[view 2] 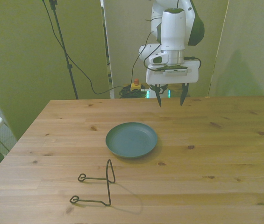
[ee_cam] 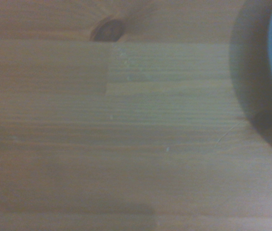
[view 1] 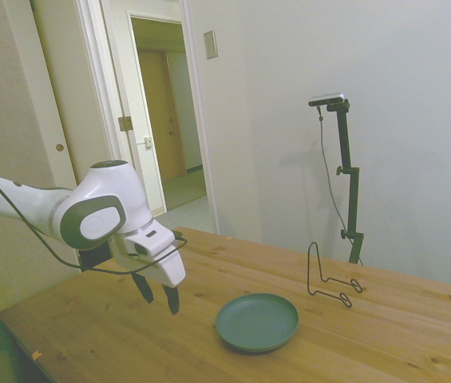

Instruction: Load the plate

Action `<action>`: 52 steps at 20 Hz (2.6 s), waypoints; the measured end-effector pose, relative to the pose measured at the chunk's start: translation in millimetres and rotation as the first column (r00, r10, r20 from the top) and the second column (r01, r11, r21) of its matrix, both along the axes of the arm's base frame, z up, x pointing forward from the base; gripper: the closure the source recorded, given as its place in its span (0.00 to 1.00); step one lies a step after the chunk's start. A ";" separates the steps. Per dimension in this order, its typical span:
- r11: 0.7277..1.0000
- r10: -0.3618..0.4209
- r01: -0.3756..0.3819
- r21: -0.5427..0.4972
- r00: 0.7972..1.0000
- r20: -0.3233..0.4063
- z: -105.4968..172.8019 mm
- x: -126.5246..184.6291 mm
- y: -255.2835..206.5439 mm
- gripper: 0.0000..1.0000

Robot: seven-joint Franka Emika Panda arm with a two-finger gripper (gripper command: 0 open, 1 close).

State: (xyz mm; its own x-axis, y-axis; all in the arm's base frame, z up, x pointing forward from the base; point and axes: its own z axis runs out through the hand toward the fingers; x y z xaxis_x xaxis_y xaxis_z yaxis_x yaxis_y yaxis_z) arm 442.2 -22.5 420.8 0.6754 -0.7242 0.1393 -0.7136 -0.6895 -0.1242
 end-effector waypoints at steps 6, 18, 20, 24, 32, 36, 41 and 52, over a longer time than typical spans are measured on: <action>0.999 0.010 -0.009 -0.031 1.000 0.005 -15.0 48.1 -5.7 0.00; 0.983 0.005 -0.003 -0.183 1.000 0.010 -17.3 107.4 -27.4 0.00; 0.980 0.000 0.000 -0.201 1.000 0.003 -21.0 108.3 -28.5 0.00; 0.977 -0.004 0.000 -0.214 1.000 -0.015 -32.4 108.9 -30.8 0.00; 0.968 -0.005 -0.002 -0.249 1.000 -0.028 -54.2 111.1 -36.7 0.00; 0.965 -0.003 -0.005 -0.260 1.000 -0.030 -60.0 112.2 -35.3 0.00; 0.946 0.013 -0.020 -0.324 1.000 -0.025 -61.7 112.9 -33.5 0.00; 0.927 0.016 -0.025 -0.374 0.999 -0.028 -70.2 115.4 -39.3 1.00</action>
